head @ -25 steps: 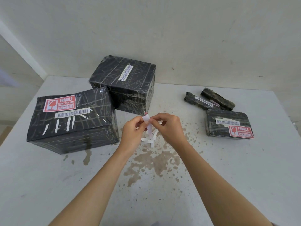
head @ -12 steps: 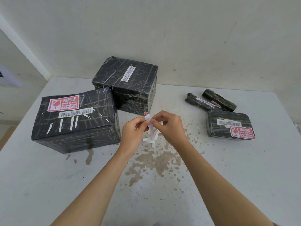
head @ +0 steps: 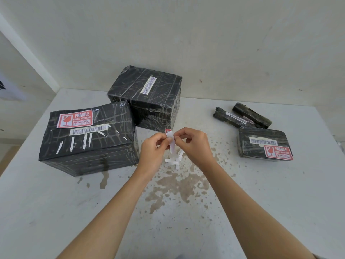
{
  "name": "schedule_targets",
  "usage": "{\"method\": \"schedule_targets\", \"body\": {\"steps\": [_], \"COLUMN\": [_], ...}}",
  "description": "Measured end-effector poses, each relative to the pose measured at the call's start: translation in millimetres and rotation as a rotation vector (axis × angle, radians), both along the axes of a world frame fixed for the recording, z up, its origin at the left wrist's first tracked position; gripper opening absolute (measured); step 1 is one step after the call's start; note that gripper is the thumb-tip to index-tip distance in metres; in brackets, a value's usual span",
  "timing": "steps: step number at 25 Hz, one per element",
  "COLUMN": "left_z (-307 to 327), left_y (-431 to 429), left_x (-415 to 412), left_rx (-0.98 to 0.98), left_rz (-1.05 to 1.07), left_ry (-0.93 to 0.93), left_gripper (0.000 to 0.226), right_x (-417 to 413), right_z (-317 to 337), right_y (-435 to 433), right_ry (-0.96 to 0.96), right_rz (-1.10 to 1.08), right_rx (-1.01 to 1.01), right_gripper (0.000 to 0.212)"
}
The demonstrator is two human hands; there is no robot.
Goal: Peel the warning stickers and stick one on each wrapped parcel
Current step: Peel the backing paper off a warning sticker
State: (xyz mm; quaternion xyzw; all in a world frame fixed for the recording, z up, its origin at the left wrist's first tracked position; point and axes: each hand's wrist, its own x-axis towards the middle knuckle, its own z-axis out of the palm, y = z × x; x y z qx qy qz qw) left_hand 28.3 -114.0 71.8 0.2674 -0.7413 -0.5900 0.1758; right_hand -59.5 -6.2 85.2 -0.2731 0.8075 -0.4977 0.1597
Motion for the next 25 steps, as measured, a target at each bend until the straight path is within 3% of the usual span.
{"method": "schedule_targets", "body": {"steps": [8, 25], "left_z": [3.1, 0.8], "left_y": [2.6, 1.0], "left_x": [-2.0, -0.4], "left_rx": [-0.147, -0.144], "left_rz": [0.006, -0.029], "left_ry": [-0.005, -0.017], "left_gripper": [0.014, 0.015], "right_x": [0.0, 2.9], "right_z": [4.8, 2.0], "right_y": [-1.8, -1.6], "right_ry": [0.001, 0.052], "right_rz": [-0.011, -0.040], "right_rx": [-0.005, -0.014], "right_gripper": [0.007, 0.007]}}
